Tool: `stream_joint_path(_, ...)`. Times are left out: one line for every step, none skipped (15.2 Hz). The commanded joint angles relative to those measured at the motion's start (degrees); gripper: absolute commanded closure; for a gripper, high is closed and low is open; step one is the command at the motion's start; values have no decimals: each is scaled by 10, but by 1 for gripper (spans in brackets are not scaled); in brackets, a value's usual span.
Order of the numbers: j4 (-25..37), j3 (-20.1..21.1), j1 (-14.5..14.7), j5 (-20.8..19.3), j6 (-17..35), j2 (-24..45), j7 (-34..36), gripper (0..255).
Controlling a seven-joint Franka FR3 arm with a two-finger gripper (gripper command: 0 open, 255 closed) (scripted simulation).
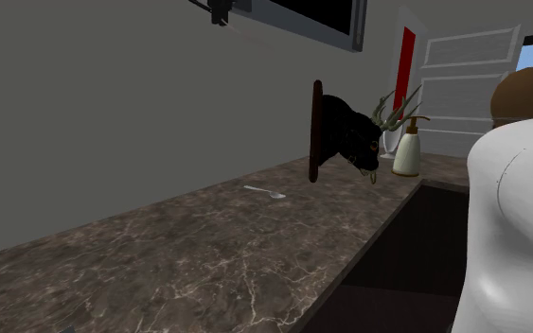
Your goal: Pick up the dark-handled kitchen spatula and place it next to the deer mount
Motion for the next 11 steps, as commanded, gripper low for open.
stream_joint_path(29,-22,-12,9,-1,29,-33,255)
stream_joint_path(48,-32,-18,16,-3,46,-50,255)
stream_joint_path(68,-43,-26,24,-6,64,-66,255)
stream_joint_path(89,-53,-34,33,-10,83,-83,255)
stream_joint_path(112,-63,-43,43,-15,104,-100,255)
stream_joint_path(136,-73,-53,54,-21,125,-117,255)
stream_joint_path(163,-81,-66,67,-27,148,-133,255)
stream_joint_path(193,-90,-80,81,-36,173,-150,255)
stream_joint_path(226,-97,-96,97,-46,199,-166,255)
stream_joint_path(263,-103,-115,114,-58,228,-181,255)
stream_joint_path(306,-108,-136,133,-73,259,-196,255)
